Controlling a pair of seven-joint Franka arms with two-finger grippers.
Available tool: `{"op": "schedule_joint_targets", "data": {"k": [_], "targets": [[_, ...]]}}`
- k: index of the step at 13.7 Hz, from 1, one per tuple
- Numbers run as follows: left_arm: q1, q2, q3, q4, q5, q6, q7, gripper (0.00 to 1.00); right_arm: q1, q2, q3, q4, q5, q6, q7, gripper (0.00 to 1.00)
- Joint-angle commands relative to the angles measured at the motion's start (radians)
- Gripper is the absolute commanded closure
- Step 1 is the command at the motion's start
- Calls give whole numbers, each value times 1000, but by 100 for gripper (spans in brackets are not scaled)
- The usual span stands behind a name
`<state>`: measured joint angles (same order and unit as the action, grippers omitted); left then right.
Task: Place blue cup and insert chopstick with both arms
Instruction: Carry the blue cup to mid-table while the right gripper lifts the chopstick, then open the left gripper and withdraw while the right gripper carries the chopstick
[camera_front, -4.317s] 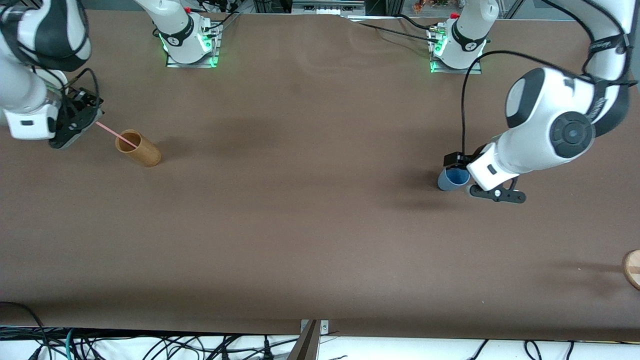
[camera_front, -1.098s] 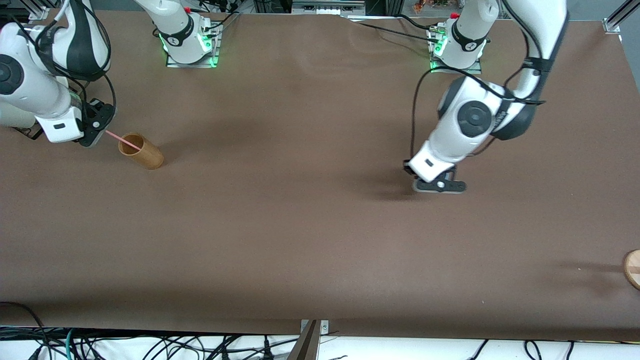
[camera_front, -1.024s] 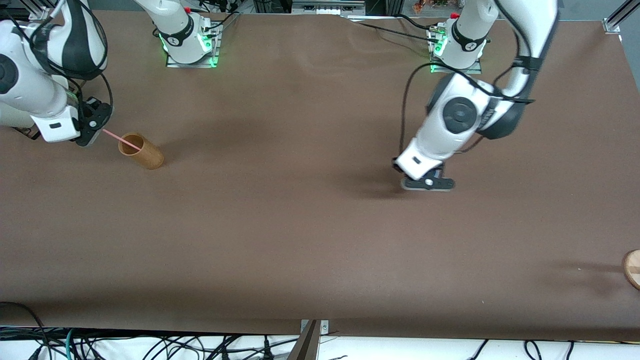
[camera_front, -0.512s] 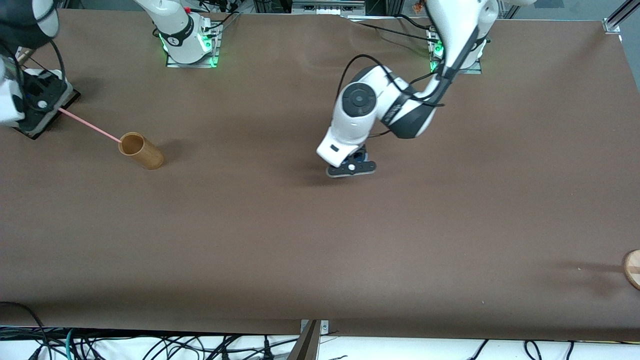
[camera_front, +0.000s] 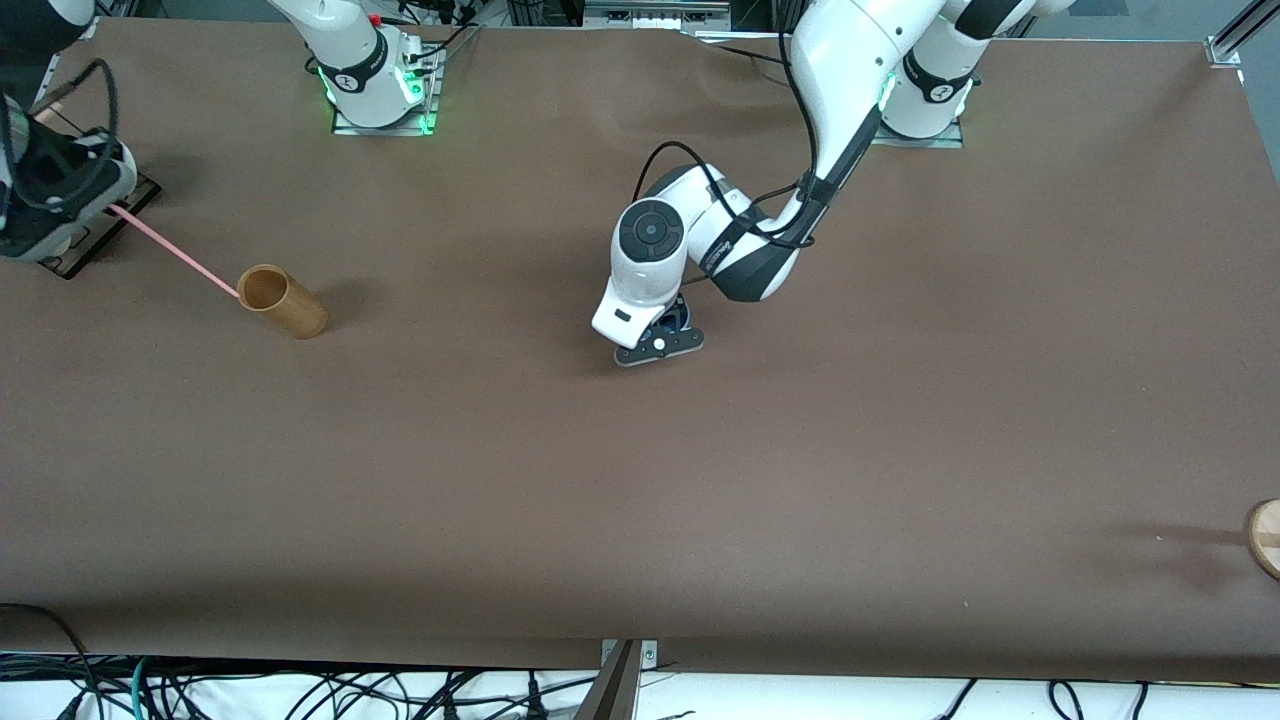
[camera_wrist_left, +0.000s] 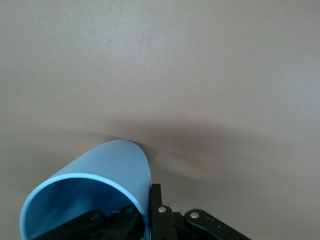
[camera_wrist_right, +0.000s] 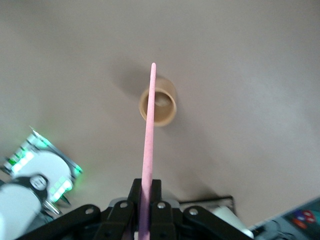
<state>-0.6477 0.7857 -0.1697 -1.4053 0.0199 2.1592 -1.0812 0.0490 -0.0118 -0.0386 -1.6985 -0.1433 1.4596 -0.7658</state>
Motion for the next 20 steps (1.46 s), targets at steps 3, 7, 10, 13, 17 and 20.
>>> {"op": "schedule_joint_targets", "data": {"k": [3,7,10,13,17,20], "targets": [[-20,18,27,68,15,-25,-36,25,100,104,0,88,121,-51,247,100],[-12,-23,24,68,9,-38,-35,0,158,121,0,97,177,-51,388,100],[6,-92,21,68,-24,-111,-29,0,181,121,0,97,229,-53,480,100],[89,-221,15,66,-51,-266,27,0,245,121,2,97,237,-53,583,100],[245,-382,10,57,-61,-431,284,0,337,136,0,99,316,-50,701,100],[400,-480,10,51,-58,-551,536,0,425,183,0,120,367,-24,831,100]]}}
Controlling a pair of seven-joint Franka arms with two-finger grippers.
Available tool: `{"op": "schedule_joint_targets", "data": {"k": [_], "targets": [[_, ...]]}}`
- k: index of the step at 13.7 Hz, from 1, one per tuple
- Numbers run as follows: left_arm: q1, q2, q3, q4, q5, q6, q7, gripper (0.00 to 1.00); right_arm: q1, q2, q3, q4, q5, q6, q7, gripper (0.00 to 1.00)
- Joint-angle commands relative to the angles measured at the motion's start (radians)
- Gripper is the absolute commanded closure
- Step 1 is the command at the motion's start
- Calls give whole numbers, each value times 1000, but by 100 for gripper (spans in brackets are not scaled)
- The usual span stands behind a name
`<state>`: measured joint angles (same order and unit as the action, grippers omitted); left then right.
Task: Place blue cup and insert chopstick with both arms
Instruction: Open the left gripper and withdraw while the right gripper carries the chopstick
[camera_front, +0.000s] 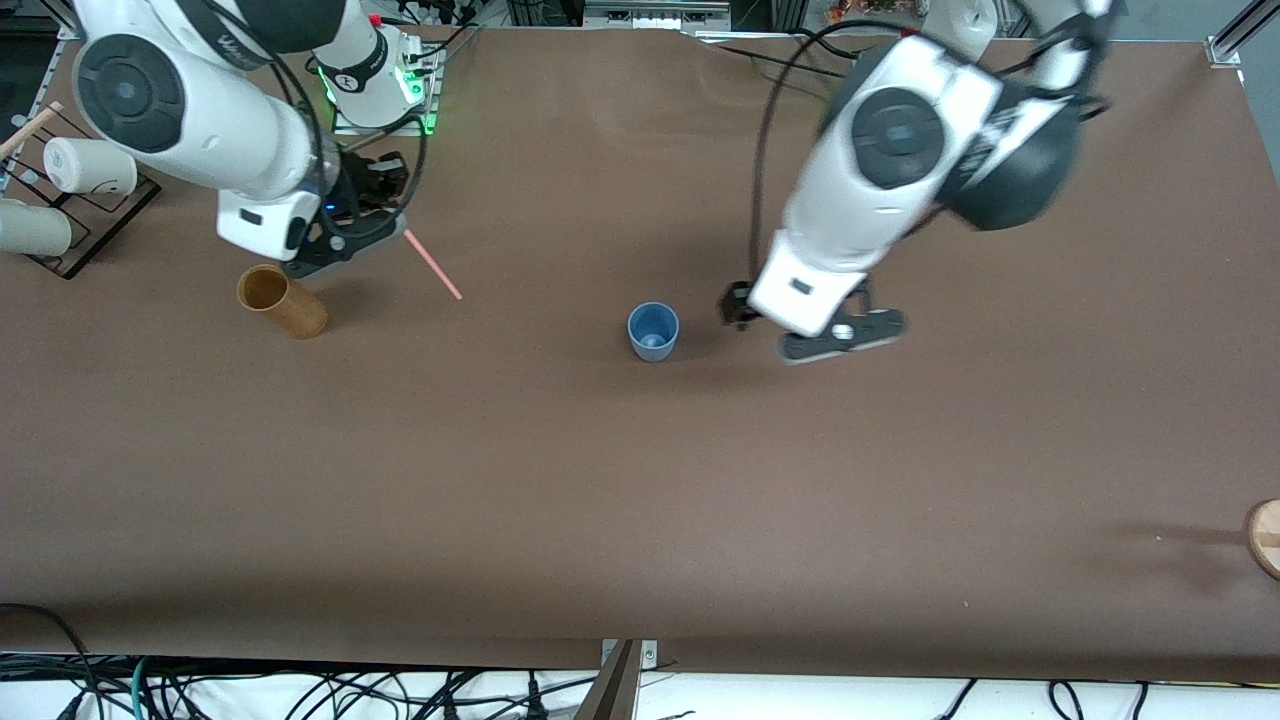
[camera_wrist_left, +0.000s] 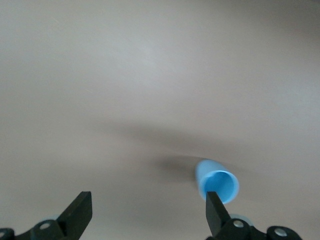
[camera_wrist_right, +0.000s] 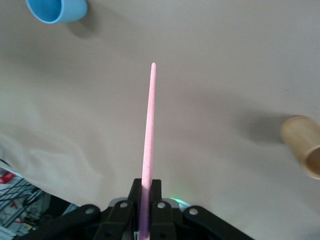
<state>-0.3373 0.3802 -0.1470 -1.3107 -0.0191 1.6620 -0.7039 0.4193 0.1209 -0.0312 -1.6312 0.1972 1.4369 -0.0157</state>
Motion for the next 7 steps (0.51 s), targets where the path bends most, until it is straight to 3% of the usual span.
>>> {"op": "schedule_joint_targets", "data": {"k": [1,5,7], "targets": [[125,-101,-11,-47,-15,-95,267,0,77,87,-7,98,42,10,150,100],[288,-179,-5,-50,-13,-191,508,0,203,244,-7,246,59,43,380,100],[319,-196,29,-55,16,-215,639,0,246,296,-7,290,61,103,437,100]]}}
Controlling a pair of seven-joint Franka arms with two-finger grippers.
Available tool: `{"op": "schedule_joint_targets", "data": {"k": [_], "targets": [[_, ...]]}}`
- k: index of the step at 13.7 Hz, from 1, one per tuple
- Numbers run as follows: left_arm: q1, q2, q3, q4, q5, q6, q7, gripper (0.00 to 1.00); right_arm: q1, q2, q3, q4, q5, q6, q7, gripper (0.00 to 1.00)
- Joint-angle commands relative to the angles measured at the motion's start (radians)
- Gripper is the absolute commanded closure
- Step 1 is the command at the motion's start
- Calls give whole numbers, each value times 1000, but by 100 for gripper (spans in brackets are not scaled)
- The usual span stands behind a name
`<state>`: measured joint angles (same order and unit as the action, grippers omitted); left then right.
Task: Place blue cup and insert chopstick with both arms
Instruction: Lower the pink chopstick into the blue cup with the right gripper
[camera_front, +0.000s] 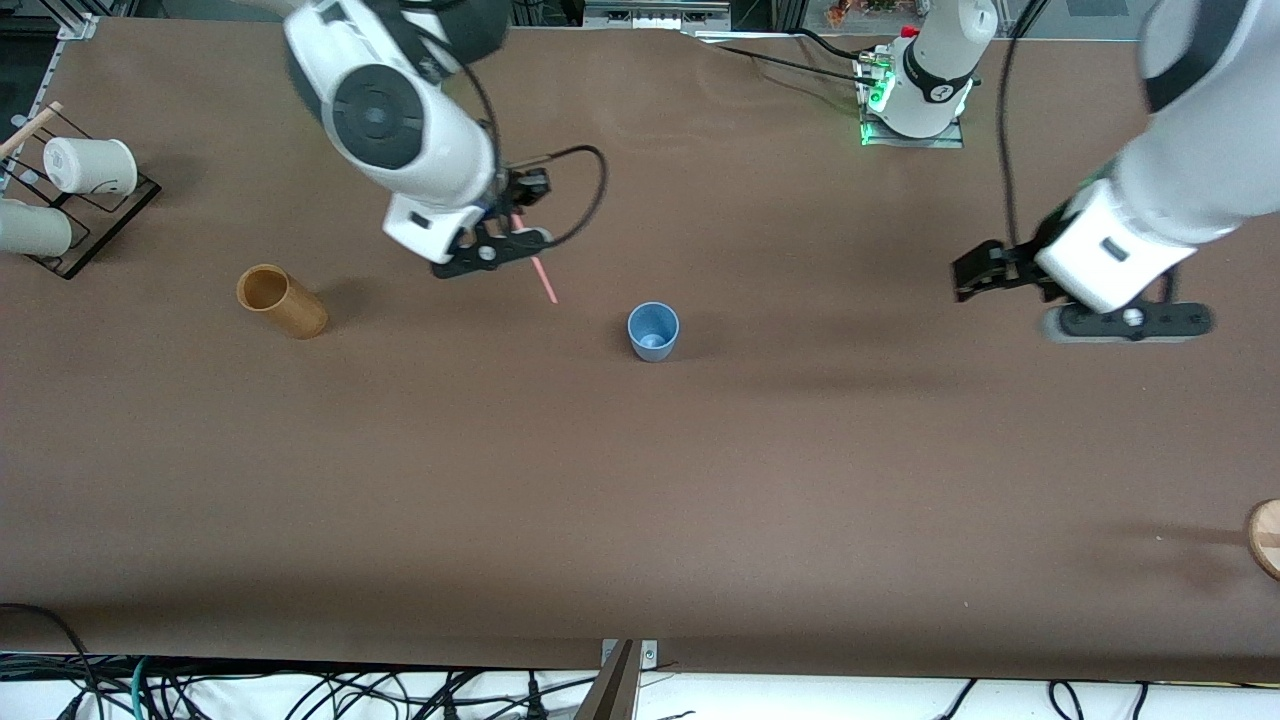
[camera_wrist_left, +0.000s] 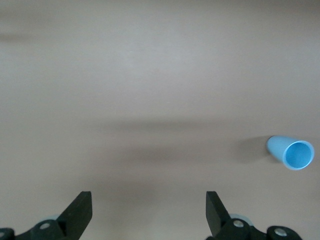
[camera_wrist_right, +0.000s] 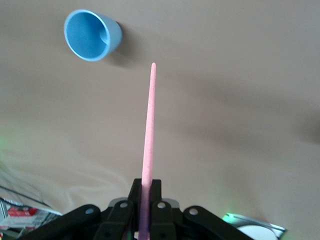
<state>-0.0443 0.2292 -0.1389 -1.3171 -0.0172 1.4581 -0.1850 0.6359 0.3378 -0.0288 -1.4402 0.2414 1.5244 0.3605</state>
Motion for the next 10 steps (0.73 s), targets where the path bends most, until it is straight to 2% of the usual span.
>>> {"op": "schedule_joint_targets", "data": {"k": [1,5,8,10], "targets": [[24,-53,45,-53,34,-12,180,0,47,96,-10,110,19,43,96,100],[23,-70,126,-94,0,16,222,0,111,145,-8,115,41,154,164,100],[9,-109,128,-158,-7,65,208,0,137,171,-10,115,84,175,169,100],[-5,-131,127,-205,-7,96,197,0,143,191,-10,115,78,175,164,100]]}}
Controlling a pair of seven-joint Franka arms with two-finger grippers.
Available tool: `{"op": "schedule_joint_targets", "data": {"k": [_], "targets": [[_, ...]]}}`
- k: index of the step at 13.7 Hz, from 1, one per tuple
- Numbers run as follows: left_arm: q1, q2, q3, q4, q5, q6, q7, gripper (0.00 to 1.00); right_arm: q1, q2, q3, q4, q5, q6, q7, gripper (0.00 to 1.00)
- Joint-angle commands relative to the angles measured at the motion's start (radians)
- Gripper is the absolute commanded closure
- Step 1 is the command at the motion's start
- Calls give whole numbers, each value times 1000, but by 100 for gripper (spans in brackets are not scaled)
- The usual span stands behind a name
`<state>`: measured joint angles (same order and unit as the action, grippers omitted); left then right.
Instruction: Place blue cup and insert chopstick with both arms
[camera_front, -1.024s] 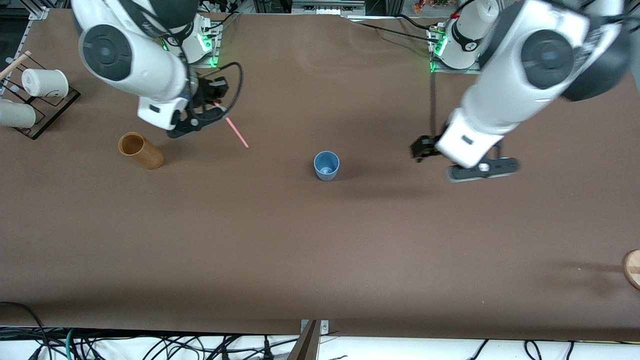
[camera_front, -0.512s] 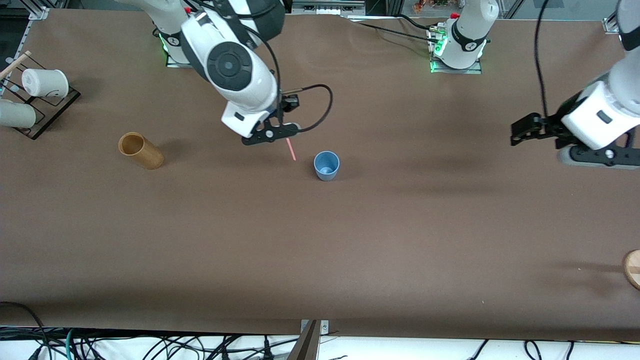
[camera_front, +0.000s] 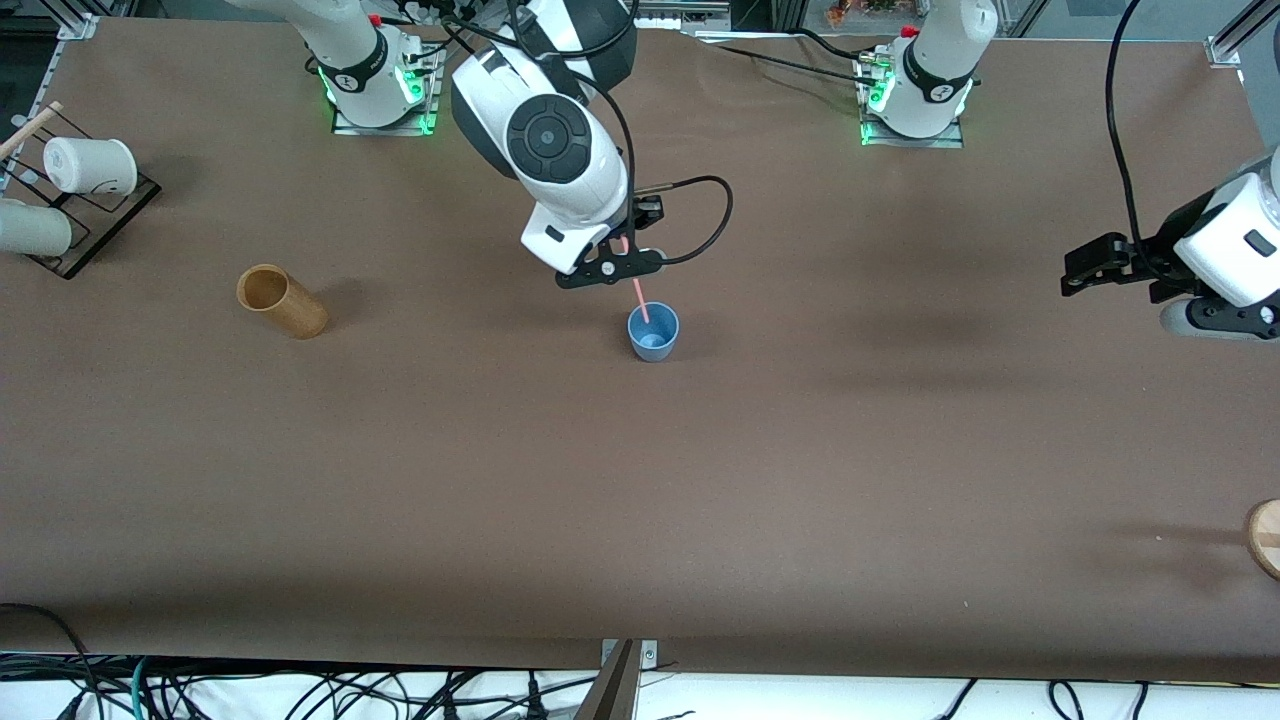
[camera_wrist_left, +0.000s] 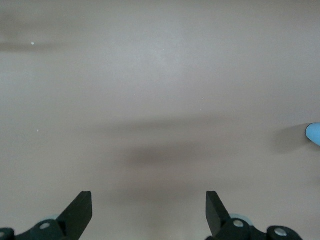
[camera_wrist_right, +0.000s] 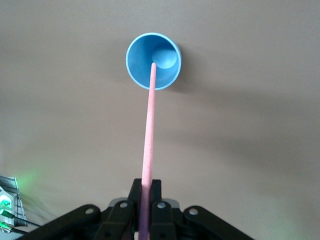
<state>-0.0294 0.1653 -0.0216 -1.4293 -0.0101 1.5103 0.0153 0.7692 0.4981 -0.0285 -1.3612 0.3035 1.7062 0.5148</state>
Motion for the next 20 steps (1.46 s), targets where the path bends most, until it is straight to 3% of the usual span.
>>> {"op": "schedule_joint_targets", "data": {"k": [1,2,3,4,5,9,11,14,18,20], "targets": [[-20,-63,8,-85,-14,39,-5,0,15,51,-10,36,13,-5,11,100],[-18,-55,8,-80,-14,39,-5,0,21,60,-10,36,11,-5,11,100],[-18,-52,5,-80,-14,39,-3,0,27,68,-11,36,3,-5,13,89],[-18,-50,3,-80,-14,39,-3,0,28,70,-11,36,-4,-3,22,14],[-20,-50,2,-80,-14,39,-2,0,27,65,-14,36,-17,1,8,0],[-15,-49,2,-72,-14,41,-2,0,2,40,-39,68,-23,-16,-27,0],[-17,-49,2,-71,-14,39,0,0,-1,2,-94,74,-33,-31,-25,0],[-20,-49,0,-71,-14,39,2,0,-1,-87,-236,70,-59,-83,-24,0],[-20,-49,0,-72,-14,39,2,0,-1,-136,-416,65,-66,-178,-123,0],[-20,-49,0,-72,-14,39,2,0,1,-138,-541,71,-63,-285,-196,0]]}}
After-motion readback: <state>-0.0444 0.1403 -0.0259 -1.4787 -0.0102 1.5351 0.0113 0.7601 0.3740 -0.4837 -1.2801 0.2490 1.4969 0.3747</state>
